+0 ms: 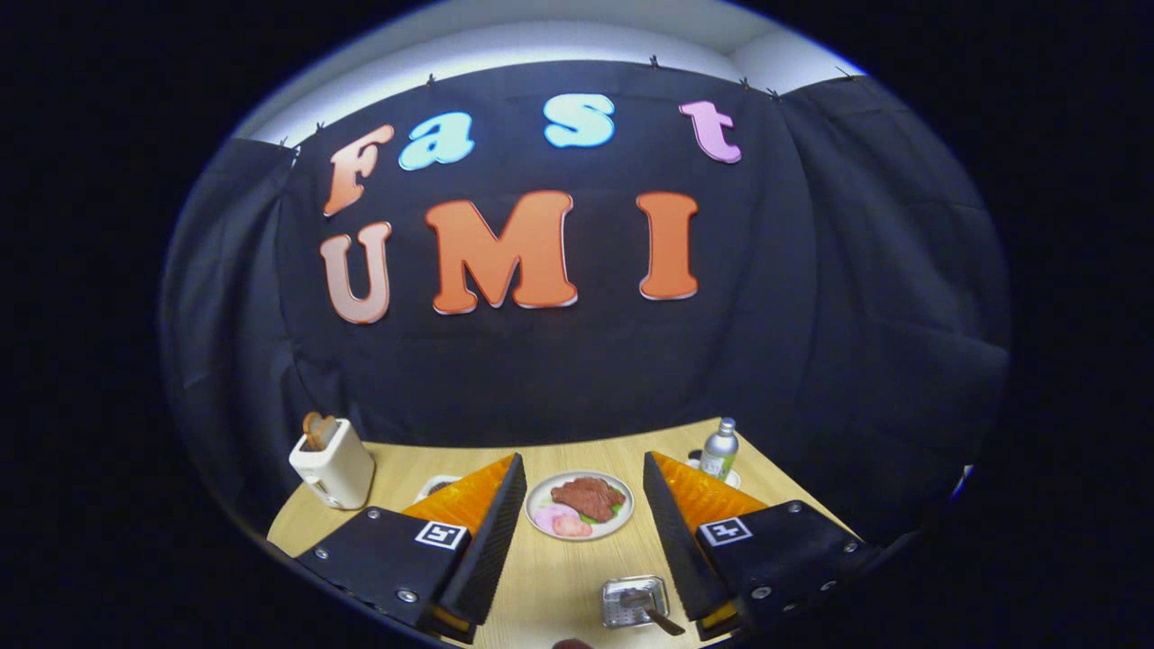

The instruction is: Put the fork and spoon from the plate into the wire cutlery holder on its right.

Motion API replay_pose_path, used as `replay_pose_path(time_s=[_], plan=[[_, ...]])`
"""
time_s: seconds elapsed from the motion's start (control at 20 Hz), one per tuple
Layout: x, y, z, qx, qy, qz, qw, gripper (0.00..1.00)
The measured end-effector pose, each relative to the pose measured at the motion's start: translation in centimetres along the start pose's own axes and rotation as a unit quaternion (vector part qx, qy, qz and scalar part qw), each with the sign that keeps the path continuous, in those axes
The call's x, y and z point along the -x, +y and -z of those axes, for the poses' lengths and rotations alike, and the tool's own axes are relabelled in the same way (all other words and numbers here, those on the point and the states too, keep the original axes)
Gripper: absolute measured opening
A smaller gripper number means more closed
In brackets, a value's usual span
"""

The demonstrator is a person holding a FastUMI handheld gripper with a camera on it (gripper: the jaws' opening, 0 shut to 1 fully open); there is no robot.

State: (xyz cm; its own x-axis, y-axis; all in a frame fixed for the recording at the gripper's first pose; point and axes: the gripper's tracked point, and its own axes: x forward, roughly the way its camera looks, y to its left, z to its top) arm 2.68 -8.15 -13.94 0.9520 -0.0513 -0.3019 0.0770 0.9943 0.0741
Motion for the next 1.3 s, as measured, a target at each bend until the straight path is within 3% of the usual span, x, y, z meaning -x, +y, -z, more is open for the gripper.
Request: replay_pose_path(time_s=[0.3,0.55,0.85,1.0,1.3], plan=[[0.9,3.9,-5.1,0.031,-0.109,-0.014,0.993,0.97],[1.0,8.3,-5.9,0.011,-0.124,-0.04,0.991,0.97],[0.1,15.6,-1.0,0.014,-0.048,-0.107,0.993,0.97],[-0.1,20.1,3.7,0.022,0.033,-0.151,0.988,0.97],[-0.4,24.3,12.1,0.021,0.188,-0.166,0.968,0.97]])
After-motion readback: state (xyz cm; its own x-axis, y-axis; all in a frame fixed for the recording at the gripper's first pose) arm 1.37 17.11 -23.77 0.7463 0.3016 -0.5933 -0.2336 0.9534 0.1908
